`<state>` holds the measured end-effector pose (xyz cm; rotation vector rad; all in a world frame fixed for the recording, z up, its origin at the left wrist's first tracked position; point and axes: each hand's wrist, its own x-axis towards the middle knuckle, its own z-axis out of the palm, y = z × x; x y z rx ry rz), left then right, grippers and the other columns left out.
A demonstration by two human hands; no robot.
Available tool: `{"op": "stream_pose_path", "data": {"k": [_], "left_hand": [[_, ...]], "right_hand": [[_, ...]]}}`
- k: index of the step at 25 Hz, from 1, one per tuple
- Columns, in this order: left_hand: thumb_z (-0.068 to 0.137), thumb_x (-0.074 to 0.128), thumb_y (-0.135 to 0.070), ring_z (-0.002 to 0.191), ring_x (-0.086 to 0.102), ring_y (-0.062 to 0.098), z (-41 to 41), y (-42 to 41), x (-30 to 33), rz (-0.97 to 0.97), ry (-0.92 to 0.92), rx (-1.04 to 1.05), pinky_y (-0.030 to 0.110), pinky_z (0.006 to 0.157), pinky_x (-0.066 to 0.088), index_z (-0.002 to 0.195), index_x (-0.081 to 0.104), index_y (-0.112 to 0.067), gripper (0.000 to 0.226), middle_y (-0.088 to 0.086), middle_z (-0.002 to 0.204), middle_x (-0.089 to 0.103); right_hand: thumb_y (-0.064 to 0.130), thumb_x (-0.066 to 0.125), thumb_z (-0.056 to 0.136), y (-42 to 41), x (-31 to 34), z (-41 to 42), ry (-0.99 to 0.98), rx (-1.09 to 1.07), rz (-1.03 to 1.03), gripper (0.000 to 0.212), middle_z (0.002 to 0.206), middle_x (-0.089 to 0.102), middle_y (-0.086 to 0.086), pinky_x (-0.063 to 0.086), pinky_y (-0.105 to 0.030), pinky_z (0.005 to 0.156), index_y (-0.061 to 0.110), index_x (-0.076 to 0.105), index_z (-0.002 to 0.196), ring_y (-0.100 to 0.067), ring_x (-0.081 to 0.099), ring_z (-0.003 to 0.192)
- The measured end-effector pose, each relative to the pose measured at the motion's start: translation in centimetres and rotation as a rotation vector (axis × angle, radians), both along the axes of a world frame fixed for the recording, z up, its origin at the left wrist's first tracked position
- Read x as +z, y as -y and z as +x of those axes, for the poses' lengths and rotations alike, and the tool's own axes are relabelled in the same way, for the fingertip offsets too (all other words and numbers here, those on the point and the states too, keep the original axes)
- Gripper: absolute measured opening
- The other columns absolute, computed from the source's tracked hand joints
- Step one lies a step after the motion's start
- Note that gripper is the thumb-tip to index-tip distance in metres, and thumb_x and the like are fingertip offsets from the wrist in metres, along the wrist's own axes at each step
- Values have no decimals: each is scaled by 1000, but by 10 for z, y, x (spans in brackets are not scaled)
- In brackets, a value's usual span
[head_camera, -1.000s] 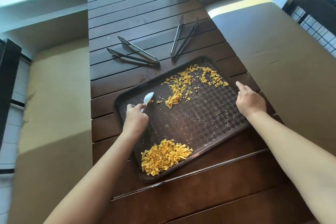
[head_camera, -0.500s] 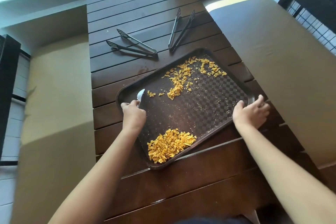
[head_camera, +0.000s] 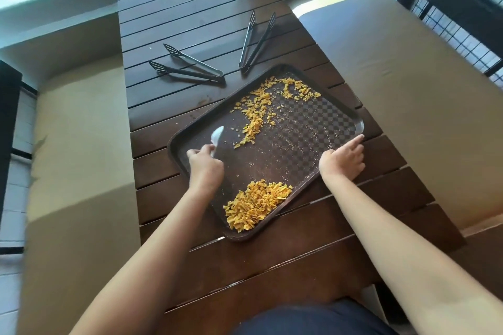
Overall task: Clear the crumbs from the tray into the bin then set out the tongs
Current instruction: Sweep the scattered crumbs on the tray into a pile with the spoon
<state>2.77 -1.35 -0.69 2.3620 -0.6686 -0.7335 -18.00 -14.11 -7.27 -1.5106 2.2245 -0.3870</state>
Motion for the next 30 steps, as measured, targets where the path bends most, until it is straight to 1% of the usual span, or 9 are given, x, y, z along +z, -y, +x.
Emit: {"op": "stream_pose_path", "data": {"k": [4, 7, 9, 12, 15, 19, 22, 27, 30], "left_hand": [[88, 39, 2, 101, 51, 28, 9, -5, 1, 106, 40, 17, 23, 81, 42, 136, 45, -6, 48, 17, 136, 28], [91, 40, 2, 91, 46, 19, -13, -2, 2, 126, 3, -79, 10, 54, 39, 135, 46, -9, 46, 15, 137, 29], [92, 41, 1, 90, 44, 16, -25, 0, 0, 108, -17, -127, 11, 48, 37, 134, 48, -11, 44, 13, 134, 33], [92, 40, 0, 87, 47, 18, -23, 6, 0, 18, 19, -86, 14, 54, 40, 131, 50, -9, 41, 13, 130, 36], [91, 39, 1, 92, 47, 21, -12, 12, 0, 58, 47, -28, 22, 70, 41, 134, 47, -7, 45, 15, 134, 32], [90, 39, 2, 87, 48, 20, -5, 20, -2, 73, 41, -41, 22, 66, 44, 135, 46, -8, 47, 15, 138, 29], [89, 36, 3, 80, 45, 20, 1, 31, -2, 88, 61, -46, 27, 75, 42, 134, 47, -8, 48, 16, 136, 29], [92, 43, -3, 78, 46, 14, -4, 51, -1, 79, 65, -192, 17, 67, 41, 128, 55, -12, 39, 11, 124, 37], [93, 52, -15, 90, 46, 13, -14, 39, -9, 73, 70, -337, 21, 76, 40, 114, 65, -16, 25, 3, 112, 41]], "right_hand": [[20, 46, 92, 23, 3, -16, -23, 161, 28, 71, 147, 29, -15, 29, -42, 102, 4, 6, 148, -32, 32, 130], [25, 48, 91, 24, 7, -24, 27, 189, 28, 73, 148, 28, -14, 28, -44, 104, 6, 7, 148, -33, 30, 131], [30, 52, 87, 6, 7, -21, 38, 119, 4, 78, 147, 29, -16, 28, -45, 104, 4, 10, 148, -34, 28, 131], [33, 56, 84, -28, -2, -15, -30, 213, -26, 81, 147, 28, -18, 20, -42, 109, 1, 15, 146, -33, 24, 134], [27, 56, 86, -30, -7, -18, 0, 266, -50, 78, 147, 26, -21, 11, -37, 113, -1, 15, 146, -32, 21, 136], [21, 53, 88, -21, -8, -27, 18, 292, -70, 74, 147, 26, -21, 10, -36, 114, -1, 14, 146, -32, 20, 137], [24, 52, 89, -15, -9, -37, 23, 354, -81, 72, 150, 24, -19, 10, -35, 115, 2, 15, 147, -30, 18, 138], [40, 36, 78, -19, -17, -47, 83, 412, -149, 79, 152, 25, -15, 5, -33, 116, 2, 20, 146, -25, 17, 142], [37, 36, 77, -19, -19, -46, 84, 397, -175, 78, 150, 28, -17, 6, -34, 115, 0, 23, 145, -26, 20, 141]]}}
